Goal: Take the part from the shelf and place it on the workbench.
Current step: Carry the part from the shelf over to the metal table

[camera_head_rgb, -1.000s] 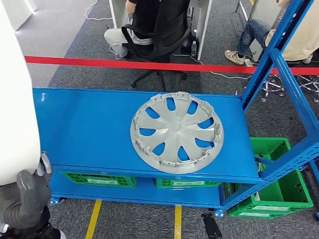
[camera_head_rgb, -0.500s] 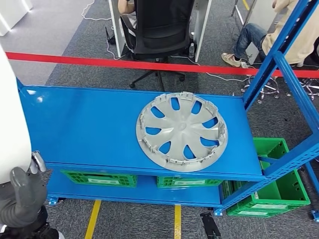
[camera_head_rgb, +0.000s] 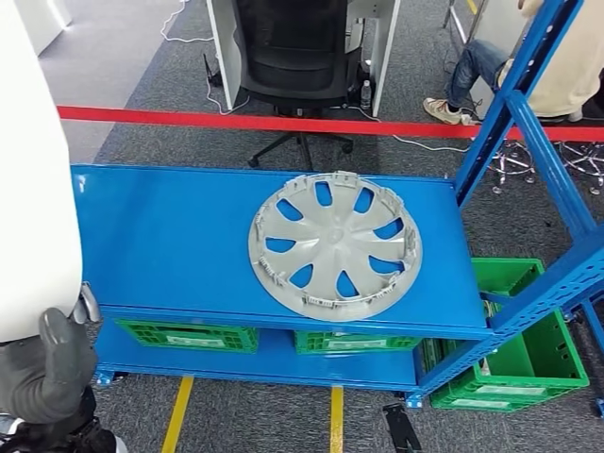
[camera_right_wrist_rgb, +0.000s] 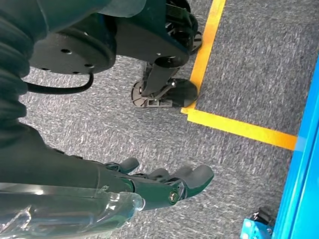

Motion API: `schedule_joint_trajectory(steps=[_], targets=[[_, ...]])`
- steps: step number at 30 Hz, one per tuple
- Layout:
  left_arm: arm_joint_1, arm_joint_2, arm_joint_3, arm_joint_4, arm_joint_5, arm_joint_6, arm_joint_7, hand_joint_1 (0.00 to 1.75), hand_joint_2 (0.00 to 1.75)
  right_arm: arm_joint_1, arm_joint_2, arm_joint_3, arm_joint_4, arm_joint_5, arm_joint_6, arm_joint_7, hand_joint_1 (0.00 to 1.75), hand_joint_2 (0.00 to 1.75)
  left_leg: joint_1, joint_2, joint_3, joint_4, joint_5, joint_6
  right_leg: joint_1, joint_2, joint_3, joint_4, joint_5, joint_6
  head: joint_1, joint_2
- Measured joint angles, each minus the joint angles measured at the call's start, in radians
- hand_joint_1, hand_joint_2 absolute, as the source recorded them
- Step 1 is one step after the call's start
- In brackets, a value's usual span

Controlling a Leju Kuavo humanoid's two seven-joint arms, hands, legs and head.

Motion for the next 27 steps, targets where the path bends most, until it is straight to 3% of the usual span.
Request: schedule_joint_trajectory(steps=[1,4,5,6,7,10,12,14,16,19,20,21,22,23,25,26,27], targets=[[0.000,0.000,0.000,0.000,0.001,0.001,0.000,1.75,1.75,-0.001,0.001,0.000,-0.001,0.000,0.000,0.000,0.00,1.75,0.001,0.000,-0.016,0.037,-0.031,-0.005,-0.002,-0.001,-0.006,-0.002,0.006,-0.006,-0.003,0.000],[0.000,0.002,0.000,0.000,0.001,0.002,0.001,1.75,1.75,-0.002,0.001,-0.002,-0.002,0.000,0.000,0.000,0.00,1.75,0.002,0.001,-0.087,0.229,-0.148,-0.014,-0.002,-0.005,-0.030,-0.002,0.025,-0.012,-0.010,0.000],[0.000,0.002,0.000,0.000,0.002,0.002,0.001,1.75,1.75,-0.002,0.001,-0.004,-0.003,0.000,0.000,0.000,0.00,1.75,0.003,0.001,-0.096,0.266,-0.162,-0.015,-0.002,-0.006,-0.039,-0.002,0.032,-0.012,-0.010,0.000],[0.000,0.002,0.000,0.000,0.003,0.003,0.002,1.75,1.75,-0.002,0.001,-0.005,-0.003,0.000,0.000,0.000,0.00,1.75,0.003,0.001,-0.087,0.267,-0.158,-0.015,-0.002,-0.006,-0.048,-0.002,0.039,-0.011,-0.010,0.000],[0.000,0.002,0.000,0.000,0.004,0.004,0.003,1.75,1.75,-0.002,0.001,-0.006,-0.003,0.000,0.000,0.000,0.00,1.75,0.003,0.001,-0.058,0.230,-0.139,-0.014,-0.002,-0.006,-0.056,-0.002,0.047,-0.009,-0.010,0.000],[0.000,0.001,-0.002,0.000,0.007,0.004,0.003,1.75,1.75,-0.003,0.002,-0.008,-0.004,0.000,0.000,0.000,0.00,1.75,0.004,0.000,0.070,0.030,-0.078,-0.009,0.001,-0.004,-0.076,0.001,0.067,0.003,-0.011,0.000],[0.000,0.001,-0.004,0.000,0.007,0.004,0.003,1.75,1.75,-0.003,0.002,-0.009,-0.005,0.000,0.000,0.000,0.00,1.75,0.002,-0.002,0.094,-0.023,-0.071,0.004,0.004,-0.003,-0.083,0.000,0.082,0.016,-0.010,0.000],[0.000,0.000,-0.004,0.000,0.008,0.003,0.003,1.75,1.75,-0.002,0.002,-0.010,-0.005,0.000,0.001,0.000,0.00,1.75,-0.001,-0.002,0.085,-0.023,-0.058,0.023,0.000,-0.003,-0.086,-0.006,0.094,0.028,-0.009,0.000],[0.000,0.000,-0.004,0.000,0.009,0.003,0.004,1.75,1.75,0.001,0.002,-0.010,-0.005,0.000,0.001,0.001,0.00,1.75,0.000,0.001,0.074,-0.024,-0.041,0.038,-0.003,-0.004,-0.100,0.024,0.057,0.037,-0.007,0.000],[0.000,-0.001,-0.005,0.000,0.009,0.003,0.004,1.75,1.75,0.002,0.002,-0.011,-0.005,0.000,0.001,0.001,0.00,1.75,-0.001,0.005,0.043,-0.024,-0.015,0.049,-0.003,-0.005,-0.154,0.211,-0.081,0.045,-0.002,0.000],[0.000,-0.001,-0.005,0.000,0.009,0.003,0.004,1.75,1.75,0.002,0.002,-0.011,-0.005,0.000,0.001,0.001,0.00,1.75,-0.002,0.005,0.031,-0.023,-0.006,0.049,-0.003,-0.005,-0.162,0.266,-0.108,0.046,-0.001,0.000],[0.000,-0.001,-0.005,0.000,0.009,0.003,0.004,1.75,1.75,0.002,0.002,-0.011,-0.005,0.000,0.001,0.001,0.00,1.75,-0.003,0.005,0.020,-0.023,0.003,0.049,-0.002,-0.004,-0.153,0.288,-0.113,0.045,0.000,0.000],[0.000,-0.001,-0.005,0.000,0.009,0.003,0.004,1.75,1.75,0.002,0.002,-0.011,-0.005,0.000,0.001,0.001,0.00,1.75,-0.003,0.005,0.011,-0.022,0.010,0.047,-0.002,-0.004,-0.125,0.269,-0.099,0.043,0.000,0.000],[0.000,-0.001,-0.005,0.000,0.009,0.003,0.004,1.75,1.75,0.002,0.002,-0.011,-0.006,0.000,0.001,0.001,0.00,1.75,-0.004,0.005,0.003,-0.022,0.017,0.045,-0.001,-0.004,-0.076,0.212,-0.076,0.040,0.000,0.000],[0.000,-0.001,-0.005,0.000,0.010,0.003,0.005,1.75,1.75,-0.002,0.002,-0.011,-0.006,0.001,0.001,0.000,0.00,1.75,-0.004,0.005,-0.009,-0.021,0.030,0.037,0.001,-0.003,0.030,0.063,-0.057,0.033,0.000,0.000],[0.000,-0.001,-0.005,0.000,0.010,0.003,0.006,1.75,1.75,-0.005,0.002,-0.011,-0.006,0.001,0.001,0.000,0.00,1.75,-0.005,0.005,-0.012,-0.021,0.037,0.031,0.003,-0.002,0.062,0.011,-0.057,0.029,0.000,0.000],[0.000,-0.001,-0.006,0.000,0.011,0.002,0.006,1.75,1.75,-0.006,0.002,-0.011,-0.006,0.001,0.001,0.000,0.00,1.75,-0.004,0.005,-0.014,-0.021,0.043,0.025,0.006,-0.001,0.073,-0.014,-0.064,0.025,0.000,0.000]])
